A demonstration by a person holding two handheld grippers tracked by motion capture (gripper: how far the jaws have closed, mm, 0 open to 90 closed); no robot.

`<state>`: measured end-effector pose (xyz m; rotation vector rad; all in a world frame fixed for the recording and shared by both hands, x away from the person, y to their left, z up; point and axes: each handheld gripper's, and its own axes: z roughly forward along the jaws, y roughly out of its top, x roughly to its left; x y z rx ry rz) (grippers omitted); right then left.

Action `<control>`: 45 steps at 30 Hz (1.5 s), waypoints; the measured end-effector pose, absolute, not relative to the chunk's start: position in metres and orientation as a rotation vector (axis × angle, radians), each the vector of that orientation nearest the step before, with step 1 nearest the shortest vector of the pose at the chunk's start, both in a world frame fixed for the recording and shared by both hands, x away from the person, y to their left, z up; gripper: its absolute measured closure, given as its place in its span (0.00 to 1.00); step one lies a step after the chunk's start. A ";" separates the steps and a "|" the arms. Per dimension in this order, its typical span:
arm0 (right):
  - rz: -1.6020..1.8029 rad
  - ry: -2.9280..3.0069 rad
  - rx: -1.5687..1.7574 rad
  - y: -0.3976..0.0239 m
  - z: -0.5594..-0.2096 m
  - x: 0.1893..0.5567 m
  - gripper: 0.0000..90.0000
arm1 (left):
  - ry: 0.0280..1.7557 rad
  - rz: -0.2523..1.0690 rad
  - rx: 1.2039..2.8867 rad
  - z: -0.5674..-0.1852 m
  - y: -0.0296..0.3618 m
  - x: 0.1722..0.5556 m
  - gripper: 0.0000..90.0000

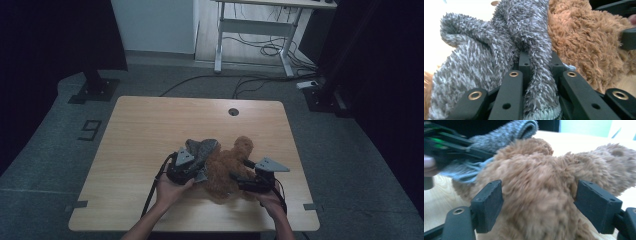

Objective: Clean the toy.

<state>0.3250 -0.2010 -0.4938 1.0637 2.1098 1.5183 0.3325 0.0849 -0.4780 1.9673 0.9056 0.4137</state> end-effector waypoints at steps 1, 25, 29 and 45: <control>1.488 2.143 1.083 -0.198 -0.495 0.329 0.20 | 0.904 0.412 1.964 -0.478 0.086 0.331 0.87; 1.386 2.046 0.968 -0.176 -0.521 0.322 0.69 | 0.805 0.405 1.943 -0.411 0.033 0.343 0.85; 1.351 2.029 0.919 -0.171 -0.520 0.318 0.69 | 0.809 0.361 2.001 -0.413 0.000 0.357 0.85; 1.369 2.026 0.878 -0.175 -0.526 0.311 0.70 | 0.907 0.397 2.059 -0.453 0.033 0.359 0.85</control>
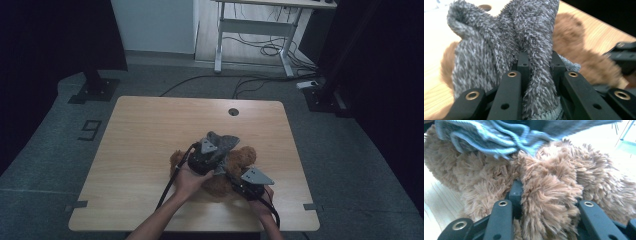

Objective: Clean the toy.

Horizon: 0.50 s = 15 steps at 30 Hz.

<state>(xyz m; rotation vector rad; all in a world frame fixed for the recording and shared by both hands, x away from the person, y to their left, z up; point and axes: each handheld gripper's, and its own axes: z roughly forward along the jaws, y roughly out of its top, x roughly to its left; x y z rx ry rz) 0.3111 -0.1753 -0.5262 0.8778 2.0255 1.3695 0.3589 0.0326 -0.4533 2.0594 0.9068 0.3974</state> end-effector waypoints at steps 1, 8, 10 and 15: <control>1.371 2.025 0.882 -0.176 -0.526 0.311 0.70 | 0.911 0.400 2.059 -0.454 0.038 0.358 0.85; 1.378 2.024 0.880 -0.176 -0.526 0.311 0.70 | 0.926 0.419 2.028 -0.448 0.067 0.352 0.85; 1.378 2.023 0.882 -0.177 -0.527 0.310 0.70 | 0.938 0.434 2.015 -0.446 0.076 0.352 0.85; 1.390 2.020 0.888 -0.178 -0.527 0.311 0.70 | 1.033 0.438 1.977 -0.447 0.112 0.359 0.84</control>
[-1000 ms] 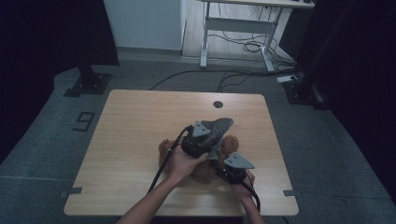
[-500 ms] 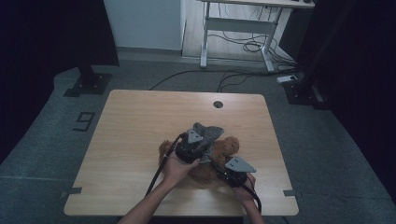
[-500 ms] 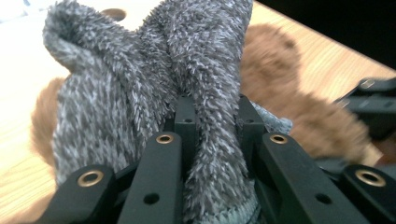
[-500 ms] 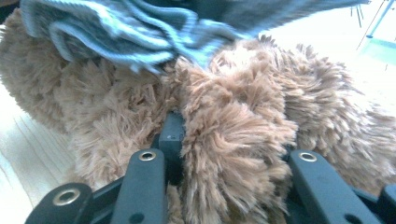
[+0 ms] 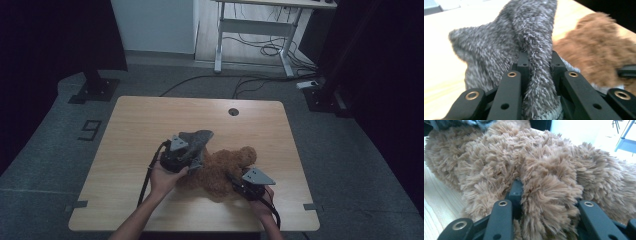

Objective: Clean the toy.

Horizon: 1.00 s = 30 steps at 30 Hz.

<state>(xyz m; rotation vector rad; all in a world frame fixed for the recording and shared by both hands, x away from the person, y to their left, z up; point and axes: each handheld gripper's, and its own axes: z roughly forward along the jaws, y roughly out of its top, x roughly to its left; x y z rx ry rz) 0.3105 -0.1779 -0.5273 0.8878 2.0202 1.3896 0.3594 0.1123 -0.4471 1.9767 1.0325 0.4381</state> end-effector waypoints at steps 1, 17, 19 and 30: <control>1.391 2.020 0.888 -0.178 -0.527 0.310 0.70 | 1.048 0.432 1.967 -0.448 0.119 0.361 0.84; 1.400 2.019 0.902 -0.180 -0.528 0.311 0.70 | 1.118 0.444 1.912 -0.449 0.153 0.360 0.85; 1.402 2.018 0.903 -0.180 -0.528 0.311 0.70 | 1.058 0.452 1.907 -0.437 0.139 0.356 0.85; 1.410 2.017 0.898 -0.180 -0.528 0.311 0.69 | 0.784 0.416 2.057 -0.402 -0.006 0.359 0.85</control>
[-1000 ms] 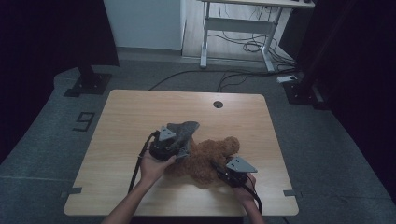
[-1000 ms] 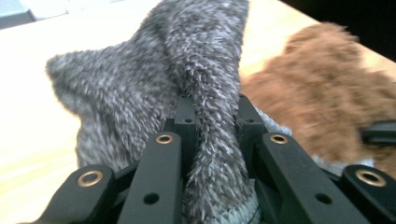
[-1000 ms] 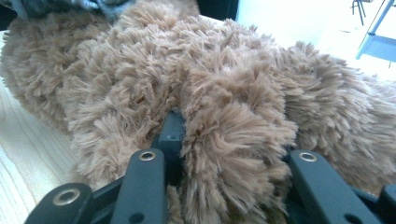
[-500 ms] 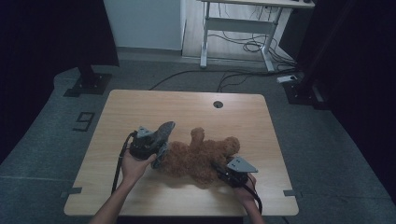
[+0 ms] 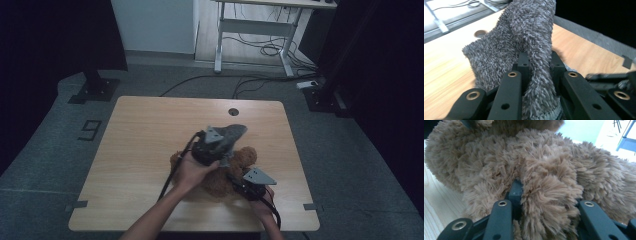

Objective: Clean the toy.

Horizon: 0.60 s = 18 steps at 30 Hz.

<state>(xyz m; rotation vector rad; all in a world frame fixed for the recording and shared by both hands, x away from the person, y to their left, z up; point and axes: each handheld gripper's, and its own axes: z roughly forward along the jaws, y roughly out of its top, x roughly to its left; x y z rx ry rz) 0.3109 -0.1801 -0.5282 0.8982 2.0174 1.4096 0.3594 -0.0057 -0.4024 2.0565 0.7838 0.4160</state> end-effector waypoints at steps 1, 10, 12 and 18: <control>1.410 2.018 0.899 -0.180 -0.528 0.311 0.69 | 0.767 0.410 2.081 -0.405 -0.019 0.360 0.85; 1.402 2.018 0.902 -0.180 -0.529 0.310 0.69 | 0.878 0.268 2.106 -0.448 -0.022 0.379 0.84; 1.401 2.012 0.902 -0.179 -0.529 0.310 0.69 | 0.889 0.303 2.117 -0.445 -0.014 0.379 0.84; 1.409 2.009 0.912 -0.179 -0.530 0.311 0.69 | 0.954 0.358 2.098 -0.444 0.025 0.378 0.85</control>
